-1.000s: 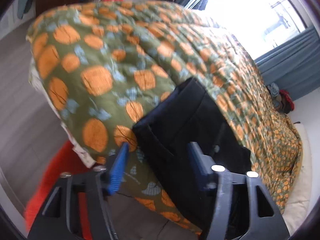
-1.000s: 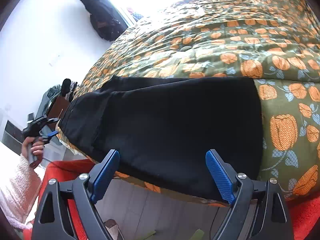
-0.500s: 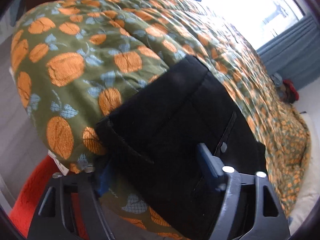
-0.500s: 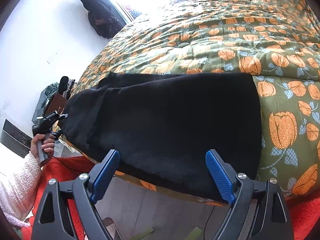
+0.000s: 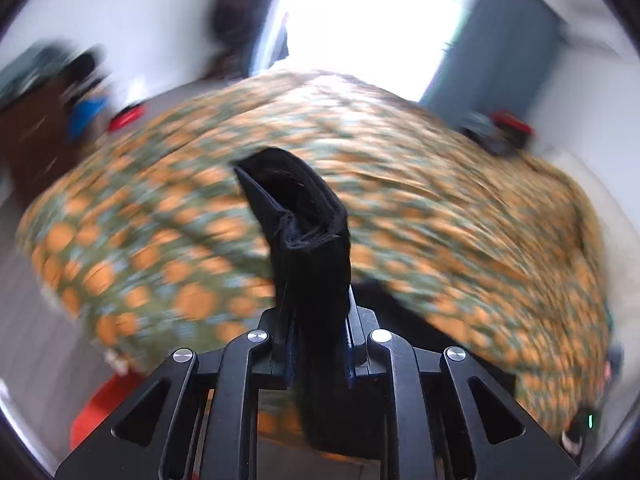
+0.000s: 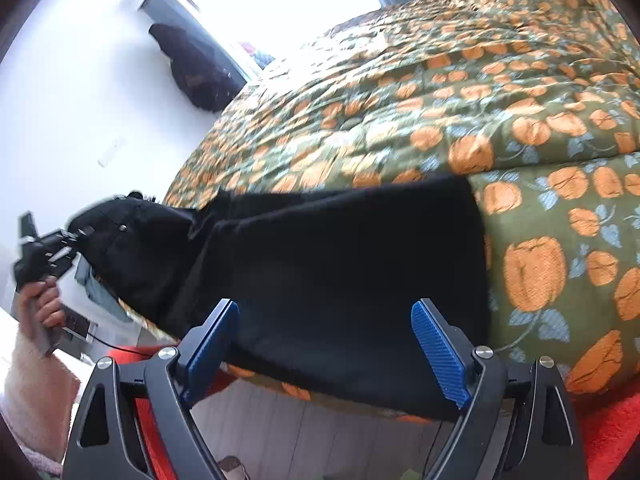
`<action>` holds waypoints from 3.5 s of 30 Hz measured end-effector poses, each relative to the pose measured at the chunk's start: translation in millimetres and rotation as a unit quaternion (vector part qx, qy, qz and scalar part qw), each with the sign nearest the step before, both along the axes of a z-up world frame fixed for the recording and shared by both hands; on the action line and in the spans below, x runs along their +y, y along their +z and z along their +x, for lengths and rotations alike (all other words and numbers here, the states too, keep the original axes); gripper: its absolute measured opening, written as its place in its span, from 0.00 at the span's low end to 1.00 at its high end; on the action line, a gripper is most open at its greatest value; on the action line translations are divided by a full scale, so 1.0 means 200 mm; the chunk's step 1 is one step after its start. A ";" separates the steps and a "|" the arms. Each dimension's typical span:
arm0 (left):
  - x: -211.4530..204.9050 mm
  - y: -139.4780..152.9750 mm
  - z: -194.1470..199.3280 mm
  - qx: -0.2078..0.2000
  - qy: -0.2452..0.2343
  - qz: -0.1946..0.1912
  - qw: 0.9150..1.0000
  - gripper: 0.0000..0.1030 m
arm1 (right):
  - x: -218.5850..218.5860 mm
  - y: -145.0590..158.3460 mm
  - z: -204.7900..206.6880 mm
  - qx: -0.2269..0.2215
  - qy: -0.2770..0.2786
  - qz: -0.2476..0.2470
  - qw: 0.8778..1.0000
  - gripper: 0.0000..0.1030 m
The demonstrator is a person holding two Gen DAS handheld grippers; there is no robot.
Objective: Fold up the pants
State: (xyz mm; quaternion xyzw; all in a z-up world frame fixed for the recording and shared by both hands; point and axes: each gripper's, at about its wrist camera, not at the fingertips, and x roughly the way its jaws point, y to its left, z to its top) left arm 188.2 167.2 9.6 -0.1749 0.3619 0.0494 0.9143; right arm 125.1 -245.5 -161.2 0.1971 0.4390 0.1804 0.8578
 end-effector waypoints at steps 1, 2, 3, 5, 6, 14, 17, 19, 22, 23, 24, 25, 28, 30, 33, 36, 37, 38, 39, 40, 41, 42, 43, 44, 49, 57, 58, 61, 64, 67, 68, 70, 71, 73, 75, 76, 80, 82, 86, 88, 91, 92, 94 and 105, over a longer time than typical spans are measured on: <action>-0.12 0.03 0.02 -0.004 -0.030 0.013 0.999 0.16 | -0.02 0.01 0.00 -0.006 -0.009 0.000 1.000 0.85; -0.29 0.04 0.03 -0.005 -0.070 0.032 0.997 0.16 | -0.05 0.03 -0.01 -0.014 -0.021 0.000 1.000 0.85; -0.41 0.04 0.04 -0.003 -0.097 0.045 0.994 0.16 | -0.07 0.04 -0.01 -0.019 -0.030 0.000 0.999 0.85; -0.66 -0.02 0.06 0.003 -0.153 0.069 0.986 0.16 | -0.13 0.06 -0.02 -0.027 -0.056 0.005 0.998 0.85; -0.80 -0.08 0.08 0.011 -0.182 0.083 0.980 0.16 | -0.16 0.06 -0.02 -0.028 -0.069 0.009 0.997 0.85; -1.53 -0.76 0.09 0.134 -0.338 0.196 0.910 0.37 | -0.33 0.06 -0.07 -0.023 -0.123 0.019 0.992 0.85; -1.56 -0.74 0.02 0.120 -0.349 0.199 0.908 0.55 | -0.36 0.05 -0.09 -0.024 -0.126 0.017 0.992 0.85; -1.53 -0.65 -0.03 0.103 -0.354 0.181 0.912 0.71 | -0.38 0.05 -0.09 -0.024 -0.131 0.017 0.991 0.85; -1.43 -0.48 -0.09 0.072 -0.348 0.168 0.920 0.72 | -0.41 0.04 -0.09 -0.019 -0.142 0.021 0.989 0.85; -1.39 -0.43 -0.10 0.064 -0.343 0.162 0.923 0.73 | -0.41 0.03 -0.09 -0.018 -0.145 0.023 0.989 0.85; -1.32 -0.36 -0.11 0.053 -0.333 0.149 0.930 0.74 | -0.42 0.03 -0.08 -0.018 -0.148 0.025 0.989 0.85; -1.25 -0.31 -0.10 0.043 -0.321 0.139 0.936 0.77 | -0.42 0.03 -0.09 -0.018 -0.149 0.025 0.988 0.85; -0.95 -0.19 -0.03 0.012 -0.245 0.112 0.963 0.86 | -0.42 0.04 -0.09 -0.024 -0.149 0.028 0.988 0.85; -0.76 -0.20 0.04 0.012 -0.183 0.111 0.977 0.87 | -0.41 0.05 -0.09 -0.026 -0.143 0.028 0.989 0.85; -0.53 -0.34 0.17 0.044 -0.090 0.101 0.990 0.81 | -0.36 0.05 -0.08 -0.022 -0.126 0.032 0.991 0.85; -0.50 -0.53 0.20 0.087 -0.096 0.061 0.990 0.76 | -0.27 0.06 -0.05 -0.017 -0.089 0.047 0.995 0.85; -0.56 -0.60 0.19 0.104 -0.121 0.059 0.985 0.73 | -0.24 0.06 -0.02 -0.014 -0.069 0.060 0.996 0.85; -0.63 -0.68 0.18 0.123 -0.154 0.067 0.978 0.71 | -0.22 0.06 0.01 -0.007 -0.047 0.078 0.996 0.85; -0.71 -0.74 0.16 0.136 -0.179 0.094 0.970 0.70 | -0.18 0.05 0.07 0.012 -0.015 0.113 0.993 0.85; -0.76 -0.77 0.14 0.134 -0.184 0.125 0.966 0.70 | -0.16 0.03 0.12 0.033 0.003 0.135 0.990 0.85; -0.79 -0.79 0.12 0.131 -0.185 0.145 0.963 0.70 | -0.14 0.01 0.16 0.052 0.017 0.151 0.987 0.85; -0.79 -0.79 0.12 0.129 -0.182 0.142 0.964 0.70 | -0.11 -0.02 0.23 0.078 0.039 0.169 0.982 0.84; -0.77 -0.79 0.12 0.132 -0.178 0.127 0.967 0.71 | -0.08 -0.03 0.27 0.091 0.049 0.171 0.980 0.79; -0.75 -0.78 0.13 0.135 -0.176 0.116 0.968 0.71 | -0.06 -0.04 0.31 0.098 0.060 0.168 0.979 0.78; -0.73 -0.78 0.15 0.138 -0.172 0.110 0.969 0.74 | 0.14 -0.14 0.50 0.145 0.151 0.139 0.968 0.65; -0.73 -0.80 0.17 0.140 -0.165 0.109 0.970 0.78 | 0.23 -0.26 0.58 0.203 0.222 0.126 0.946 0.56; -0.73 -0.81 0.18 0.140 -0.165 0.108 0.970 0.79 | 0.24 -0.27 0.58 0.208 0.232 0.124 0.942 0.56; -0.72 -0.81 0.19 0.142 -0.162 0.105 0.971 0.81 | 0.25 -0.30 0.59 0.229 0.252 0.137 0.930 0.56; -0.72 -0.82 0.20 0.143 -0.154 0.106 0.972 0.81 | 0.34 -0.33 0.61 0.233 0.259 0.123 0.929 0.52; -0.69 -0.77 0.19 0.141 -0.141 0.090 0.976 0.78 | 0.44 -0.23 0.60 0.181 0.254 0.055 0.949 0.20; -0.67 -0.73 0.19 0.139 -0.138 0.078 0.977 0.77 | 0.46 -0.18 0.58 0.164 0.255 0.047 0.952 0.20; -0.64 -0.62 0.16 0.121 -0.136 0.054 0.982 0.77 | 0.44 -0.05 0.54 0.133 0.250 0.051 0.958 0.19; -0.62 -0.56 0.14 0.109 -0.139 0.045 0.983 0.77 | 0.41 0.03 0.51 0.121 0.247 0.058 0.960 0.19; -0.61 -0.44 0.12 0.084 -0.146 0.036 0.985 0.81 | 0.35 0.18 0.42 0.095 0.243 0.060 0.964 0.19; -0.63 -0.36 0.09 0.065 -0.157 0.038 0.985 0.83 | 0.24 0.25 0.32 0.089 0.224 0.058 0.969 0.19; -0.65 -0.35 0.09 0.064 -0.163 0.038 0.984 0.83 | 0.18 0.25 0.29 0.094 0.209 0.058 0.972 0.19; -0.80 -0.51 0.09 0.106 -0.200 0.054 0.973 0.82 | -0.05 -0.03 0.20 0.163 0.119 0.007 0.979 0.20; -0.91 -0.68 0.11 0.153 -0.221 0.094 0.959 0.77 | -0.09 -0.19 0.17 0.192 0.094 -0.028 0.977 0.29; -0.98 -0.77 0.10 0.179 -0.216 0.145 0.949 0.71 | -0.19 -0.07 0.14 0.169 0.048 -0.014 0.984 0.51; -0.96 -0.73 0.09 0.175 -0.215 0.129 0.952 0.72 | -0.21 0.10 0.13 0.108 0.028 -0.054 0.992 0.52; -0.98 -0.69 0.10 0.165 -0.205 0.140 0.955 0.75 | -0.20 0.30 0.15 0.028 0.026 -0.039 0.999 0.51; -0.99 -0.68 0.11 0.166 -0.201 0.151 0.954 0.75 | -0.18 0.33 0.17 0.005 0.034 -0.019 0.999 0.51; -1.00 -0.68 0.11 0.169 -0.199 0.159 0.952 0.75 | -0.12 0.32 0.23 -0.012 0.053 0.016 0.998 0.51; -1.01 -0.68 0.11 0.169 -0.194 0.185 0.949 0.75 | -0.07 0.05 0.24 0.055 0.027 -0.069 0.996 0.67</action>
